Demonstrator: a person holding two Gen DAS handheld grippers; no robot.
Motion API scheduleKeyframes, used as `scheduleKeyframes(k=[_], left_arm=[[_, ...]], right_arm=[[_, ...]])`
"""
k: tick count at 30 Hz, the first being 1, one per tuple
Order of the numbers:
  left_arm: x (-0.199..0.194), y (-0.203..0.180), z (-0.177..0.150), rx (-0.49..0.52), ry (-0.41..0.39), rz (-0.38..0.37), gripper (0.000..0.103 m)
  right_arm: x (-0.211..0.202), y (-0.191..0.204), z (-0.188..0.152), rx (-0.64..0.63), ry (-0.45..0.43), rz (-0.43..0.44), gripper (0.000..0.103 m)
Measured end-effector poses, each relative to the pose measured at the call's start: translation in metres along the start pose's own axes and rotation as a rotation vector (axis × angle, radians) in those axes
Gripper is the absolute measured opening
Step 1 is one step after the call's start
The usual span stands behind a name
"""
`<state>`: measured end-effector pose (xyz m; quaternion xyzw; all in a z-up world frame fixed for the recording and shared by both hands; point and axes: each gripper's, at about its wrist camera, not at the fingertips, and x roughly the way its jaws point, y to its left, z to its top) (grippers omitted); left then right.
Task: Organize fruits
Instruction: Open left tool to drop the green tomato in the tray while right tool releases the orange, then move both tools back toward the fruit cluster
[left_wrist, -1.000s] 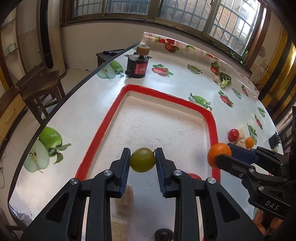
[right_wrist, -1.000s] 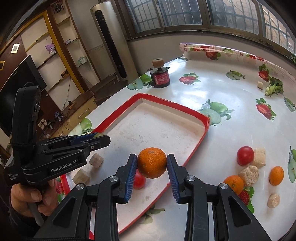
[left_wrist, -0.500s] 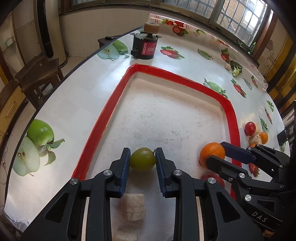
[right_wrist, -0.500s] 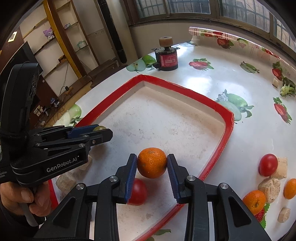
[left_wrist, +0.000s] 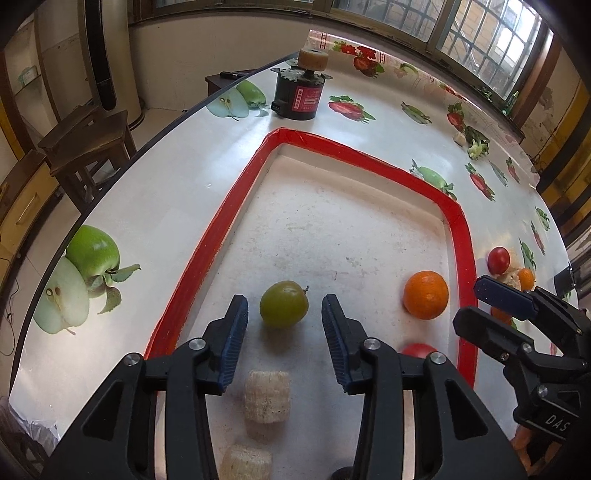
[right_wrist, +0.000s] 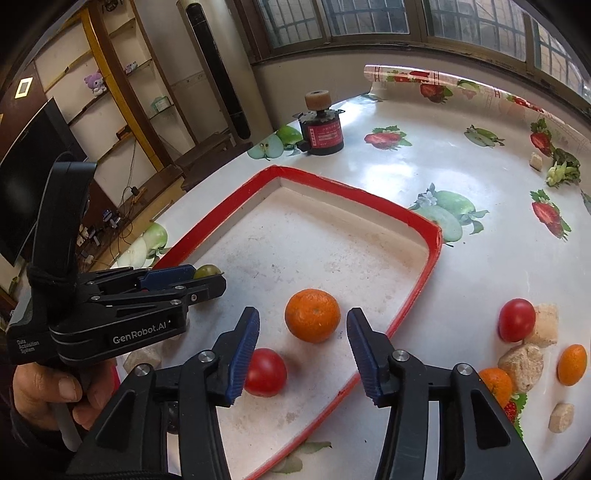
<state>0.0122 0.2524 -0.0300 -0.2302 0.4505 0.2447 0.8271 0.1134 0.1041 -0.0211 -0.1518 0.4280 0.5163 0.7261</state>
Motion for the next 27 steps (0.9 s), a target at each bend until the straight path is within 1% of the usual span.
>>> scheduleKeyframes(k=[9, 27], left_arm=[[-0.021, -0.014, -0.01, 0.005, -0.052, -0.003, 0.039], [-0.044, -0.058, -0.024, 0.083, -0.088, -0.033, 0.039]], right_arm=[[-0.037, -0.01, -0.009, 0.021, -0.055, 0.001, 0.052], [-0.083, -0.043, -0.04, 0.092, -0.108, -0.041, 0.052]])
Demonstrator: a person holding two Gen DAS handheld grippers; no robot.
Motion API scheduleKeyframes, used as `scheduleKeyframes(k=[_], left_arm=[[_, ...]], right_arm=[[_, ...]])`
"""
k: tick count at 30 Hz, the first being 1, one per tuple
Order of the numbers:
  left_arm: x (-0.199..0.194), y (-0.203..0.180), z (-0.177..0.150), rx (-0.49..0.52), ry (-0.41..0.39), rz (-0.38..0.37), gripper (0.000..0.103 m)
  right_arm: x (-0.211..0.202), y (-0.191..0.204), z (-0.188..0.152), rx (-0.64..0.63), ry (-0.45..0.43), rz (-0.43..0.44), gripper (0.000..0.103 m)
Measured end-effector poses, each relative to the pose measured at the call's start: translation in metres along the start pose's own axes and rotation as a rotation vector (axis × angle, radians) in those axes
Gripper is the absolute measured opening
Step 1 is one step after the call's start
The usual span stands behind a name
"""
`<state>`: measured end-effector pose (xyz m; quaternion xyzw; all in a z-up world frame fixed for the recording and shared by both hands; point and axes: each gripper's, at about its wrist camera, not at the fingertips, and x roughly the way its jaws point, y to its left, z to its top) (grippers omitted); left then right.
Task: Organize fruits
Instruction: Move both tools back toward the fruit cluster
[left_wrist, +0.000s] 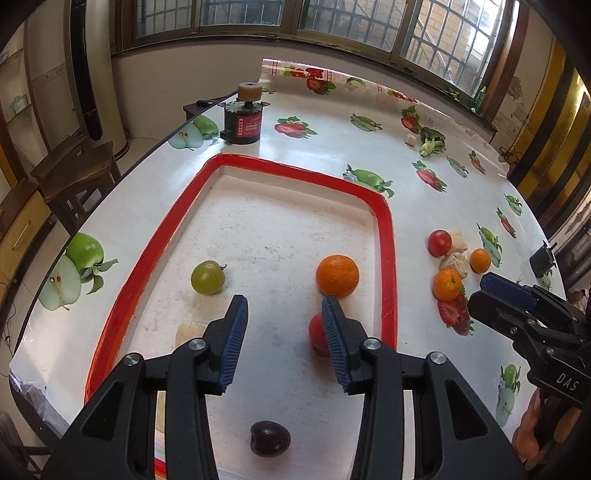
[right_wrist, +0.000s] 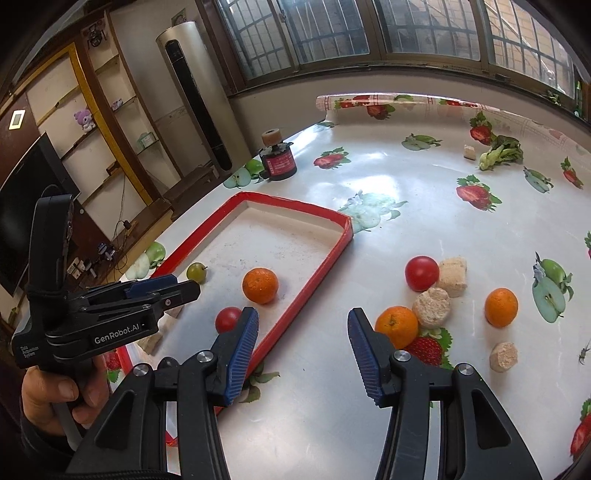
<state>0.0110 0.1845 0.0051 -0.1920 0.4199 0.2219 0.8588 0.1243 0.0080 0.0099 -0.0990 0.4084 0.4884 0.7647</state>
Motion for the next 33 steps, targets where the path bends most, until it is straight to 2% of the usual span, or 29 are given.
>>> scheduleKeyframes(k=[16, 20, 33], left_arm=[[-0.012, -0.041, -0.007, 0.082, -0.012, -0.02, 0.04], [-0.014, -0.05, -0.007, 0.098, -0.021, -0.022, 0.05], [-0.013, -0.086, -0.012, 0.15, -0.008, -0.065, 0.05]], right_arm=[[-0.035, -0.041, -0.02, 0.074, -0.041, -0.053, 0.053], [-0.043, -0.051, -0.025, 0.092, -0.049, -0.069, 0.054], [-0.066, -0.088, -0.046, 0.158, -0.063, -0.121, 0.055]])
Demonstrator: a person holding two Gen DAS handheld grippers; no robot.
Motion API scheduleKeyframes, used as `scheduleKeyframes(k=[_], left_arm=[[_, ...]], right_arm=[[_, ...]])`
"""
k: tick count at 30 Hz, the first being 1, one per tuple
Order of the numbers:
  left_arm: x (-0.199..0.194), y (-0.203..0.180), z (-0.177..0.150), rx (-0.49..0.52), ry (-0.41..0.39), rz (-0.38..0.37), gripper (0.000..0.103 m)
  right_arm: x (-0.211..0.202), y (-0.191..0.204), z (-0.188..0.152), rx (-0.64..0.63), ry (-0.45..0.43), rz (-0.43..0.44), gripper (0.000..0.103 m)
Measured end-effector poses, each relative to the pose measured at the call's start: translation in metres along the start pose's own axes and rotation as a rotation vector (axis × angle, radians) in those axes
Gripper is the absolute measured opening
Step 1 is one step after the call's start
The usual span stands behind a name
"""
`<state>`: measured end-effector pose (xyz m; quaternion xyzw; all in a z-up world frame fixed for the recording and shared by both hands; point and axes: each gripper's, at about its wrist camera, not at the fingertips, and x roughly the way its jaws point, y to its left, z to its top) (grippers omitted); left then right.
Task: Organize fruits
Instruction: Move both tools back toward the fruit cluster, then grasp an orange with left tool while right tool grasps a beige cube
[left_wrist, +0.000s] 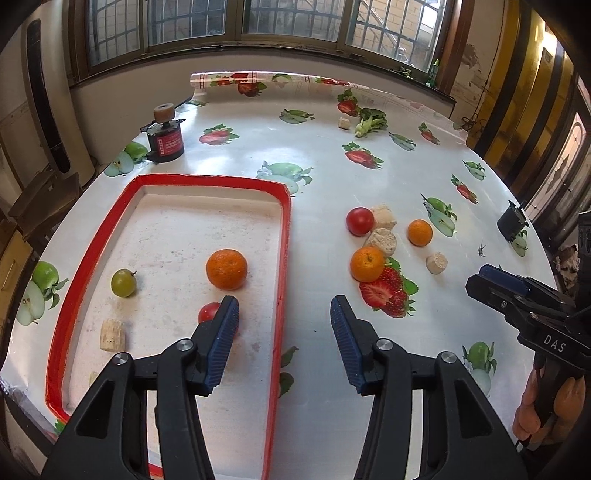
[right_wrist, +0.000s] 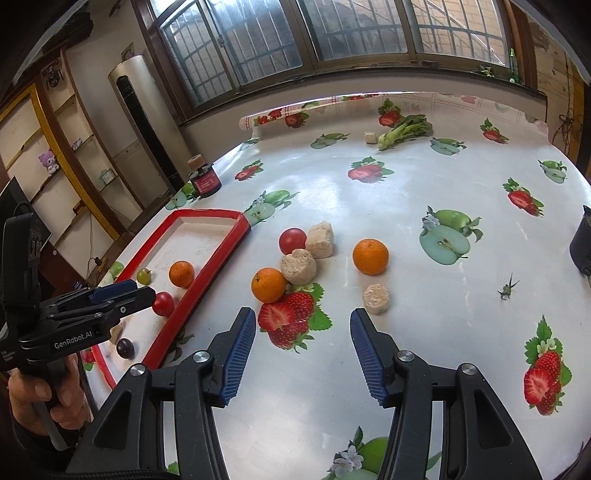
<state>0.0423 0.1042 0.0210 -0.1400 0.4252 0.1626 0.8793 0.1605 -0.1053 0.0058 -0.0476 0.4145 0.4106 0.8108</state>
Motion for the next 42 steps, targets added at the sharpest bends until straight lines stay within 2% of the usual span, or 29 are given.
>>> scheduleKeyframes(k=[18, 30, 34, 36, 39, 41, 42], left_arm=[[0.026, -0.044, 0.002, 0.065, 0.049, -0.07, 0.05], [0.07, -0.059, 0.014, 0.07, 0.105, -0.101, 0.05], [0.088, -0.062, 0.016, 0.076, 0.132, -0.114, 0.05], [0.096, -0.063, 0.018, 0.069, 0.144, -0.119, 0.05], [0.101, -0.065, 0.022, 0.077, 0.116, -0.117, 0.05], [0.102, -0.067, 0.024, 0.082, 0.11, -0.137, 0.032], [0.102, -0.067, 0.024, 0.085, 0.11, -0.141, 0.032]], right_arm=[[0.001, -0.035, -0.006, 0.041, 0.015, -0.055, 0.056], [0.054, -0.03, 0.009, -0.065, 0.106, -0.135, 0.054], [0.067, -0.032, 0.009, -0.073, 0.128, -0.159, 0.045], [0.072, -0.035, 0.008, -0.064, 0.141, -0.159, 0.036], [0.071, -0.04, 0.007, -0.052, 0.132, -0.159, 0.026], [0.068, -0.042, 0.006, -0.041, 0.128, -0.148, 0.024], [0.066, -0.042, 0.006, -0.039, 0.124, -0.149, 0.024]])
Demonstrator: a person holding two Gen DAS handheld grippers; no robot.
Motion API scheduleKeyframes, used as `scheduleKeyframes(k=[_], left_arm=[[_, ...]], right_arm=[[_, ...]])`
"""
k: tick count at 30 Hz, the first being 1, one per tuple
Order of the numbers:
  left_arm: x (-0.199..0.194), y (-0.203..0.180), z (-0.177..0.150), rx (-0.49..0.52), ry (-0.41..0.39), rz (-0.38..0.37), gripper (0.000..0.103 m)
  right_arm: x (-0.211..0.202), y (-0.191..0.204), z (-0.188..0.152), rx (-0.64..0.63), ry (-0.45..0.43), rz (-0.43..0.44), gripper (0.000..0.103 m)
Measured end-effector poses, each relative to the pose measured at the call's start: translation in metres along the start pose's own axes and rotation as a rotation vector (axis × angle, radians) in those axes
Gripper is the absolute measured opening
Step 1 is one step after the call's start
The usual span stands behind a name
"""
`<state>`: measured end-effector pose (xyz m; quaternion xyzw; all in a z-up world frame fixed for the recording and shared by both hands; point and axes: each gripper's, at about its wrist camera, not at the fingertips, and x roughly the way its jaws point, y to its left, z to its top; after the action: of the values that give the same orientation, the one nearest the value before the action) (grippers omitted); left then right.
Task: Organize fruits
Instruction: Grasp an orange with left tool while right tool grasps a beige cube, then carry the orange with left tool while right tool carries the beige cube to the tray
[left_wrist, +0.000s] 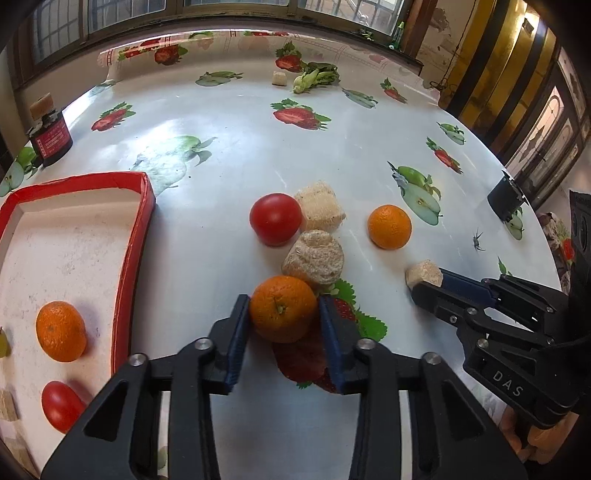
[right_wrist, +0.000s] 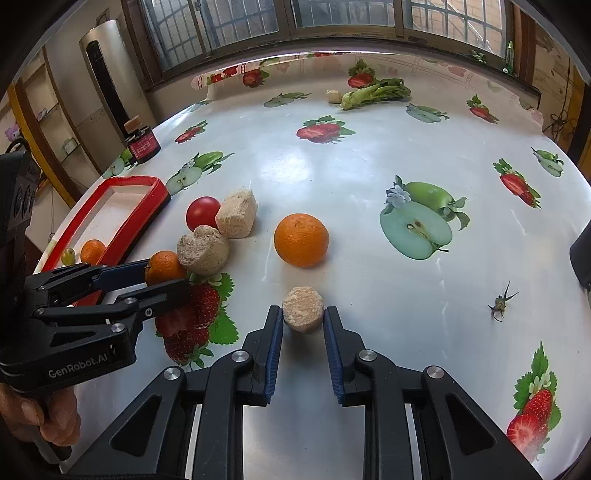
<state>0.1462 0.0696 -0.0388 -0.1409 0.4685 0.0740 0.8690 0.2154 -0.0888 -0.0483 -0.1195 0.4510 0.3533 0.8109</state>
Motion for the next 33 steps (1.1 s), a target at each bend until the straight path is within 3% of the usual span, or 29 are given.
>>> scheduleKeyframes(k=[10, 23, 33], left_arm=[[-0.023, 0.004, -0.015, -0.019, -0.035, -0.019, 0.032], [-0.071, 0.026, -0.033, -0.04, -0.119, 0.077, 0.032], [-0.091, 0.051, -0.044, -0.09, -0.149, 0.098, 0.032]], right_arm=[[-0.026, 0.001, -0.005, 0.026, -0.052, 0.031, 0.023], [-0.045, 0.029, -0.007, -0.001, -0.086, 0.08, 0.023], [-0.052, 0.06, -0.005, -0.049, -0.099, 0.109, 0.023]])
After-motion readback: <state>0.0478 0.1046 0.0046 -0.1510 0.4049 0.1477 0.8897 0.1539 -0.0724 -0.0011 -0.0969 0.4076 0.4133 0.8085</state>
